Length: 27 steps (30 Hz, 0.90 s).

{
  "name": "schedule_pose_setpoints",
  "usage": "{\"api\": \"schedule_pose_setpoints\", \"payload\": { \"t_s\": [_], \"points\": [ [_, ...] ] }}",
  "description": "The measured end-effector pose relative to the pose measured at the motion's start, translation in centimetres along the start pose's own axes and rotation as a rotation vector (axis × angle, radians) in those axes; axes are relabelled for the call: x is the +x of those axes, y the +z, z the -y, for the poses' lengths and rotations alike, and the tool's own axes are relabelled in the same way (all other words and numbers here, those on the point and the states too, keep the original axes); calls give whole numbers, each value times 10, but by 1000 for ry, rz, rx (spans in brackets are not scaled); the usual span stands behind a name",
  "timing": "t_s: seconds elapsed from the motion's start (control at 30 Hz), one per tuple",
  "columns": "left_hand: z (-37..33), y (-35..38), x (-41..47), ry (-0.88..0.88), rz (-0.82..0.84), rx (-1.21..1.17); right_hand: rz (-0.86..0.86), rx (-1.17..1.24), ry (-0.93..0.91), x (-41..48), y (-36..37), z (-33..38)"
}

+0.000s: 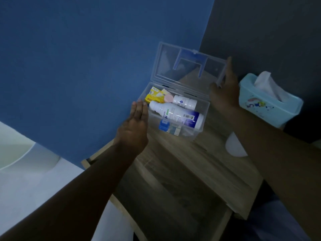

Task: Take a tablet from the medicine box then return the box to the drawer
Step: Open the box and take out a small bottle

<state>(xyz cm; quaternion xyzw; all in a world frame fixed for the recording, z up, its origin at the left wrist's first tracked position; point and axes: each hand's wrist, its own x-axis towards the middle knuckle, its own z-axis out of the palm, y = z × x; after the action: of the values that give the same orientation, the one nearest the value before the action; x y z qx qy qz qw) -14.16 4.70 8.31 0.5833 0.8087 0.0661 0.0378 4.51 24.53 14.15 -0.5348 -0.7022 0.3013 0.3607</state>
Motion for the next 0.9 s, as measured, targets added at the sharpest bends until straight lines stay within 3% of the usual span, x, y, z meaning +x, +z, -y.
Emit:
{"api": "schedule_pose_setpoints", "payload": {
  "t_s": [0.1,0.27,0.47,0.67,0.73,0.8,0.83,0.9],
  "points": [
    [1,2,-1,15,-24,-26,-14,-101,-47,-1,-1,-2],
    [1,2,0,32,-15,-36,-225,-215,-149,2,-9,-2],
    [-1,3,4,55,-18,-26,-291,-317,-79,10,-1,-6],
    [0,4,6,76,-27,-28,-67,-369,219,18,15,-3],
    [-1,4,7,80,-21,-27,-203,-450,84,8,22,4],
    [-1,4,7,73,-10,-39,-289,-476,-252,-3,30,12],
    [-2,4,7,71,-8,-46,-238,-453,-438,-7,35,16],
    [-1,3,7,78,-10,-43,66,-387,-681,-6,44,23]
  ]
}}
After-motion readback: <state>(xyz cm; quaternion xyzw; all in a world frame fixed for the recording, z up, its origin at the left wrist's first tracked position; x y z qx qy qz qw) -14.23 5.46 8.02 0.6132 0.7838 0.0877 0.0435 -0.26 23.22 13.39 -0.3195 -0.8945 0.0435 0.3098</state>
